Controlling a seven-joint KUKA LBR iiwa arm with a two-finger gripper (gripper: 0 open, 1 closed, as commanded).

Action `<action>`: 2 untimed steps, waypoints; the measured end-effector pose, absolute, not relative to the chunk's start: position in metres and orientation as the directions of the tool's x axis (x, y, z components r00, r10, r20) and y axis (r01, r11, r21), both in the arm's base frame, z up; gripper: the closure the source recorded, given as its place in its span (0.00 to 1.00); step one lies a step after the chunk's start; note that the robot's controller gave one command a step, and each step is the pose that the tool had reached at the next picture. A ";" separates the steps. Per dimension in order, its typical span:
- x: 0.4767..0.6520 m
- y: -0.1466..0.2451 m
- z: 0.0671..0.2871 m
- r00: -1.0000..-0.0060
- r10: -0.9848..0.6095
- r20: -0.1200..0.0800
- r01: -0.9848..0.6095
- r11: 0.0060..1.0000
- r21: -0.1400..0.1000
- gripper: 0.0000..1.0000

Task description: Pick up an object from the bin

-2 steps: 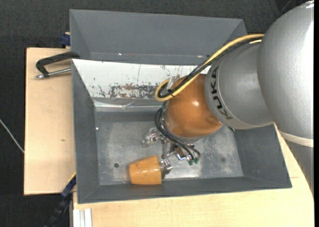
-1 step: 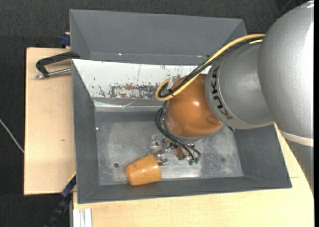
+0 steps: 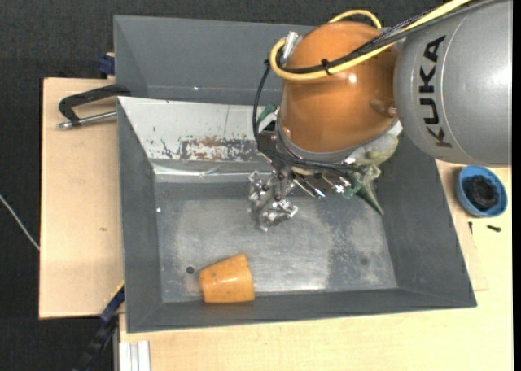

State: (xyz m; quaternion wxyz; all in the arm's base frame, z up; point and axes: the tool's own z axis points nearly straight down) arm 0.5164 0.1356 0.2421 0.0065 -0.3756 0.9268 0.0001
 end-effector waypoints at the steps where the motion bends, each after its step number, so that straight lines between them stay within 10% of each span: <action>1: 0.516 0.148 0.161 -0.835 -0.551 0.001 -0.551 0.835 0.003 1.00; 2: 0.517 0.148 0.163 -0.835 -0.551 -0.002 -0.551 0.835 0.001 0.00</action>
Offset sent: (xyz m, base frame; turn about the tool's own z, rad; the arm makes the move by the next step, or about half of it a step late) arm 0.0001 0.0114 -0.0803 0.1875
